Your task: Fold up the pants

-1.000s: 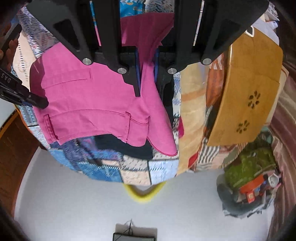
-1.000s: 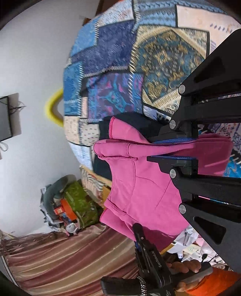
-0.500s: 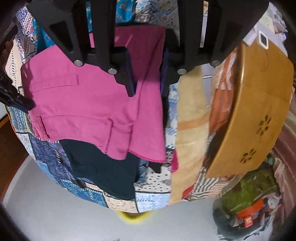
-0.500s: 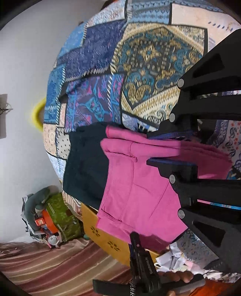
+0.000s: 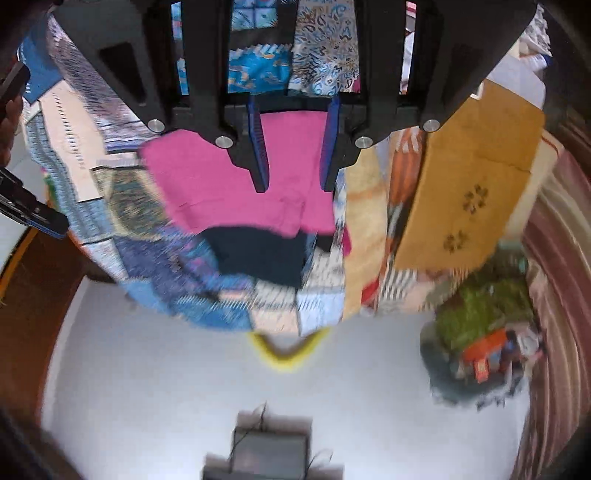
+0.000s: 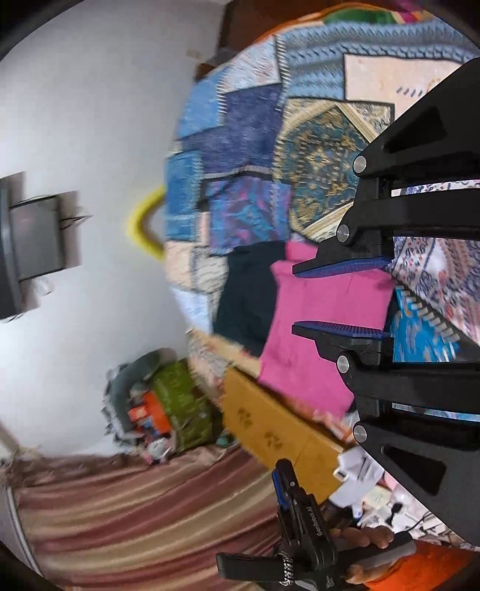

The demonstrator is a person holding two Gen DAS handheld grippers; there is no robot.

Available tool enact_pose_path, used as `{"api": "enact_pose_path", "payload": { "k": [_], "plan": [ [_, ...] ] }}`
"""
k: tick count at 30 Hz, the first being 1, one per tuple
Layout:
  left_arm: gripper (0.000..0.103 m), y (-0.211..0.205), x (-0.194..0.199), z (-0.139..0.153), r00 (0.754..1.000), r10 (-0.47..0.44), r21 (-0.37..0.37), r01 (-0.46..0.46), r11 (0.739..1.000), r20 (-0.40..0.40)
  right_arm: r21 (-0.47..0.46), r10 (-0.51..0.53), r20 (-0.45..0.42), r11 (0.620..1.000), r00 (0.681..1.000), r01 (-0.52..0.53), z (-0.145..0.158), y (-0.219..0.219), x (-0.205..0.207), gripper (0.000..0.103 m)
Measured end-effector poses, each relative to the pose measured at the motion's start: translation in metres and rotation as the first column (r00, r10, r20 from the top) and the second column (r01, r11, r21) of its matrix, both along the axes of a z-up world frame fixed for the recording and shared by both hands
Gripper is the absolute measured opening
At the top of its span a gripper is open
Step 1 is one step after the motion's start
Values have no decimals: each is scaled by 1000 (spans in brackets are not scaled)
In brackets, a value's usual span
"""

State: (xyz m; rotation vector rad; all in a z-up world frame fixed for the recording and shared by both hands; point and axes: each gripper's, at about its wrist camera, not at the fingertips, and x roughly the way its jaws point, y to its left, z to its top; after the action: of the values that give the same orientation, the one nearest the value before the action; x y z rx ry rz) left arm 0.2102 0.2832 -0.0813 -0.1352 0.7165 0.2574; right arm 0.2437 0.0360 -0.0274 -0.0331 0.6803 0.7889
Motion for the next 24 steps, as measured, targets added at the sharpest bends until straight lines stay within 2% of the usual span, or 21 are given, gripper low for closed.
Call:
{"api": "enact_pose_path", "payload": {
  "k": [3,5,7,10,15,17,18,19,20,22,24],
  "plan": [
    [30,-26,-34,38,995,-25,41,21,999,95,41,22,78,999,997,-25,29,-9,-31,21],
    [41,-43,-59,60,987,-30,76,18,997,157,66,42,142,996,989,-52,49,-17,-59,21],
    [43,-59,-83,77,976,-34,107,11,994,214,88,48,185,994,982,-65,62,-24,-79,21],
    [44,-81,-118,95,957,-45,140,5,990,285,120,48,256,989,965,-81,79,-38,-115,21],
    [45,-113,-172,114,919,-66,153,6,988,389,150,41,346,984,937,-98,92,-52,-160,21],
    [51,-125,-189,119,905,-71,169,-1,986,420,158,35,363,982,931,-98,94,-54,-173,25],
    [54,-129,-197,121,898,-71,174,-6,985,435,164,27,369,982,929,-94,94,-57,-176,33],
    [62,-133,-204,123,891,-72,177,-9,984,449,174,14,377,981,926,-86,94,-59,-181,47],
    [68,-138,-211,125,884,-75,178,-9,984,462,186,-2,383,980,924,-75,94,-61,-186,54],
    [69,-144,-221,126,874,-80,178,-7,984,480,209,-36,392,977,919,-50,94,-65,-191,74],
    [74,-148,-225,126,874,-72,184,-20,983,480,226,-56,389,973,920,-36,94,-67,-194,82]
  ]
}}
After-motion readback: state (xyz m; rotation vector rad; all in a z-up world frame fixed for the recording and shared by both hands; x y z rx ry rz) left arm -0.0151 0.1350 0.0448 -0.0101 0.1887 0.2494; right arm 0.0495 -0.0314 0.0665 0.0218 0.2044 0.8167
